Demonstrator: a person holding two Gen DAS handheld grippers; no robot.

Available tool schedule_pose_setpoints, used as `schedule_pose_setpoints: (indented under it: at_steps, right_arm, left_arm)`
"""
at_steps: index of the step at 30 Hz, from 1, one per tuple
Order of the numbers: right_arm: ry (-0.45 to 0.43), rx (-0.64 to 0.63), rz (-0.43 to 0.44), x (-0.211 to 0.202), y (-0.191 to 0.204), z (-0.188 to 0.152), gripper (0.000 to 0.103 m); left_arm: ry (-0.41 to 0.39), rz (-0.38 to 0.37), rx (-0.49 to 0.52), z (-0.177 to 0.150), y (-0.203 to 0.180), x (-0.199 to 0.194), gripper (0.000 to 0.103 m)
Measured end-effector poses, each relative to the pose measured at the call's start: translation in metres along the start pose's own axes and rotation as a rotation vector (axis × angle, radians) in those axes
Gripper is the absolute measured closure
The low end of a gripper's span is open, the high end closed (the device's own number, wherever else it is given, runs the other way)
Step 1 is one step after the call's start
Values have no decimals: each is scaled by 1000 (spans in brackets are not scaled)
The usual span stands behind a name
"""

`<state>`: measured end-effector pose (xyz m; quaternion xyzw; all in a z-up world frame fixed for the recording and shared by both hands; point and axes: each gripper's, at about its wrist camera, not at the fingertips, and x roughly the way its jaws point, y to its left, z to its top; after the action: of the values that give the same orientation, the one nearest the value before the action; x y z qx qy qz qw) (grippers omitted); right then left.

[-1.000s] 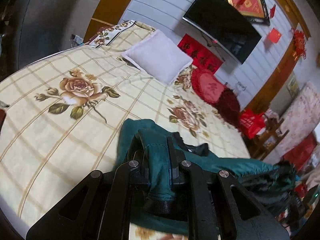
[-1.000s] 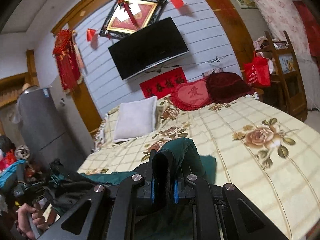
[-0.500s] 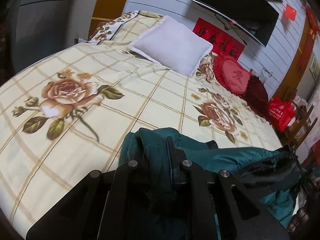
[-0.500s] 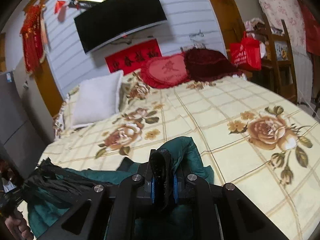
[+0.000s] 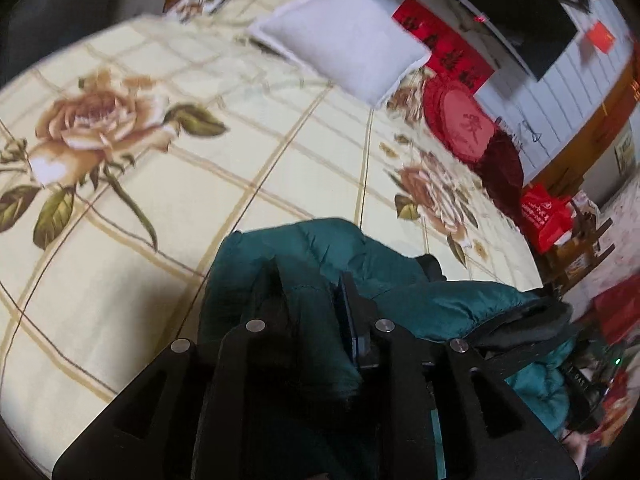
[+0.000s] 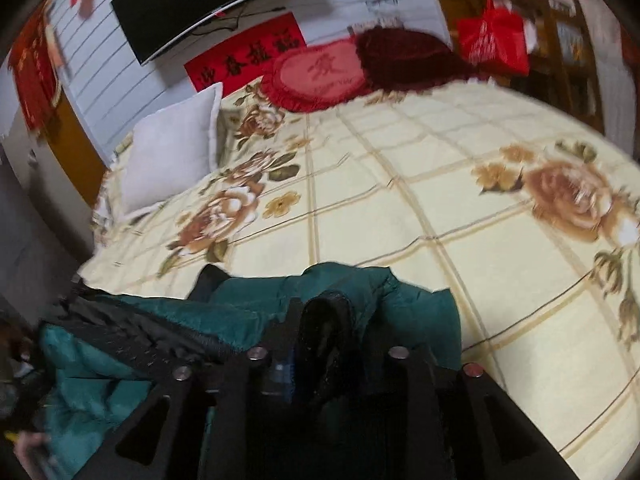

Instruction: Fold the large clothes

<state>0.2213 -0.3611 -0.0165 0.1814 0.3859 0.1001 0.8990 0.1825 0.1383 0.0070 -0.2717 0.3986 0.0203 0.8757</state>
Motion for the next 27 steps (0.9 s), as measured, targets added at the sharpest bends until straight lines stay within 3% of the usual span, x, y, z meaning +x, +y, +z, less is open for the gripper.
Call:
schedule_pose_setpoints:
  at_steps: [3,4,6,7,9,12,13,15,18,21,23,27]
  right_arm:
    - [26,28,40,-25,-4,4,70]
    - [20,23,58,-38,-5,4,69]
    - [-2,-19,69,-63,-1,3,68]
    - [-7,-41,65,-72,0,2,67]
    - [-10,-78,43,-81,5,2,61]
    - [-22,-194,-53,-84,23,1,57]
    - [-17,-237,-99,-77,35,0,57]
    - [0,-273,-110,-62,52,0,57]
    - [36,-300,-156,-28,74,-1,55]
    - [88,-312,-207,9,75,-1,54]
    - [145,-339,-250,35,69,-1,45]
    - [147,-328,-244,59,52,9,35]
  left_arm:
    - [44,4,41,15,-11,-19,72]
    - [38,-8,57,18,-14,-28,62]
    - [5,-40,102,24,-24,-54,25]
    - [-25,-17,133,26,-29,-65,4]
    - [-98,32,193,27,-40,-84,2]
    - [-110,42,258,23,-63,-85,2]
    - [-102,54,294,19,-73,-77,2]
    - [-107,126,404,6,-97,-54,2]
    - [-49,272,503,-4,-115,-1,2]
    - [-13,367,522,-11,-104,32,2]
    - [-1,355,480,-12,-89,43,1]
    - [-45,336,390,-11,-72,52,0]
